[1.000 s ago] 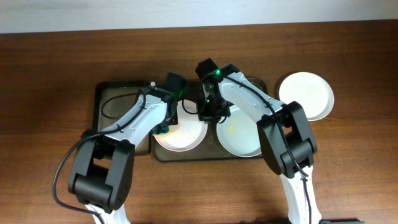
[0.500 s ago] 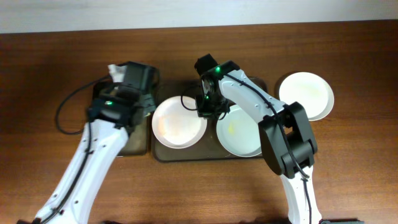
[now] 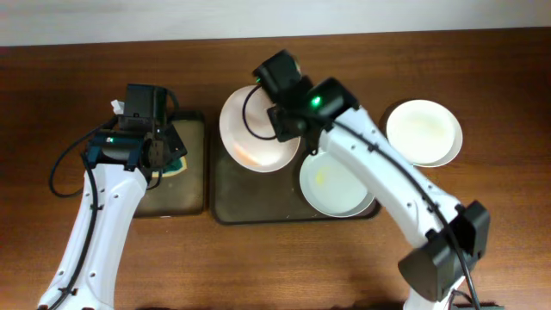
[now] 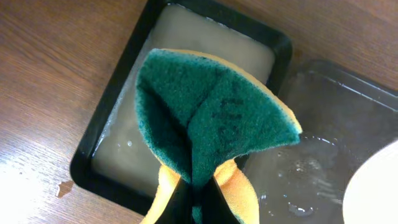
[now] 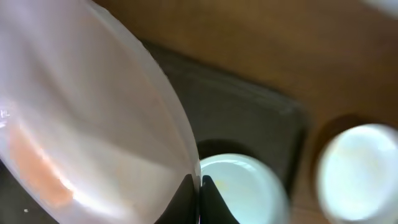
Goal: Clean dirty plates on tray and stack at the side
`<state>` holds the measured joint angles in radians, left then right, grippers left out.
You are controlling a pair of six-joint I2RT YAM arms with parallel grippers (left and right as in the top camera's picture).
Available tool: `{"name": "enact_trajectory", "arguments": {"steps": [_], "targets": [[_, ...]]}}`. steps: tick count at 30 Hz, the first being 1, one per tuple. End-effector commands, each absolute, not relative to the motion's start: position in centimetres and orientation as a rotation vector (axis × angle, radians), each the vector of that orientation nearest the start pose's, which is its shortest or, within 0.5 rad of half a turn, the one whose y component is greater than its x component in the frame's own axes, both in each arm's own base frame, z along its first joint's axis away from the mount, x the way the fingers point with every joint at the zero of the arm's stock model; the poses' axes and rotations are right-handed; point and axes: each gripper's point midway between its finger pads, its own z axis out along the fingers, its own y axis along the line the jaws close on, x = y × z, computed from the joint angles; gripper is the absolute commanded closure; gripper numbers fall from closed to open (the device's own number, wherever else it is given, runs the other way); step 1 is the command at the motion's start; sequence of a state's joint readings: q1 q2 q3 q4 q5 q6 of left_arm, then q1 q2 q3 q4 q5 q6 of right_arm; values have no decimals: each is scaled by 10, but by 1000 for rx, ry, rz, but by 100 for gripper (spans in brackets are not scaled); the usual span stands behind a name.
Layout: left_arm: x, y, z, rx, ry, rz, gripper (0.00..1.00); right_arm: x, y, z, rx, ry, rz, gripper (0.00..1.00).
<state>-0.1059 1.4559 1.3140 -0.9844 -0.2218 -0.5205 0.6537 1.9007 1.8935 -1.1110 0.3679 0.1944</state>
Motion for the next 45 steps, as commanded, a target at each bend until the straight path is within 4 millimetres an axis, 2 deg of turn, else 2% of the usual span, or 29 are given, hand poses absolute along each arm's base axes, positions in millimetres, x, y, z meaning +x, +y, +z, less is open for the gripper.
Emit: {"name": "enact_trajectory", "arguments": {"steps": [1,5,11,14,25,27,29,31,32,34,36,40,41,45], "targets": [[346,0,180,-610,2591,81,100,406,202,253,-533,2282,-668,96],[346,3,181,-614,2584,104,100,400,208,282,-603,2100,-906,96],[345,3,180,-614,2585,105,100,394,219,305,-707,1962,-1071,96],[345,3,180,-614,2585,104,100,394,218,316,-676,1912,-1130,96],[345,3,180,-614,2585,104,100,394,219,319,-652,1902,-1130,96],[345,3,180,-614,2585,104,100,395,221,315,-599,1929,-1054,96],[345,3,180,-614,2585,104,100,398,234,292,-585,2031,-844,96],[345,3,180,-614,2586,104,100,395,265,240,-787,2233,-490,96],[345,3,180,-615,2588,106,100,393,267,224,-835,2304,-396,96],[343,3,179,-615,2596,111,100,392,255,211,-826,2396,-327,96],[341,5,179,-617,2600,123,100,400,231,207,-696,2471,-310,96],[340,5,178,-617,2604,125,100,428,149,198,-328,2625,-281,96],[340,5,178,-617,2604,125,100,431,135,196,-280,2651,-255,96],[340,5,178,-617,2604,125,100,445,53,186,22,2754,-25,96]]}}
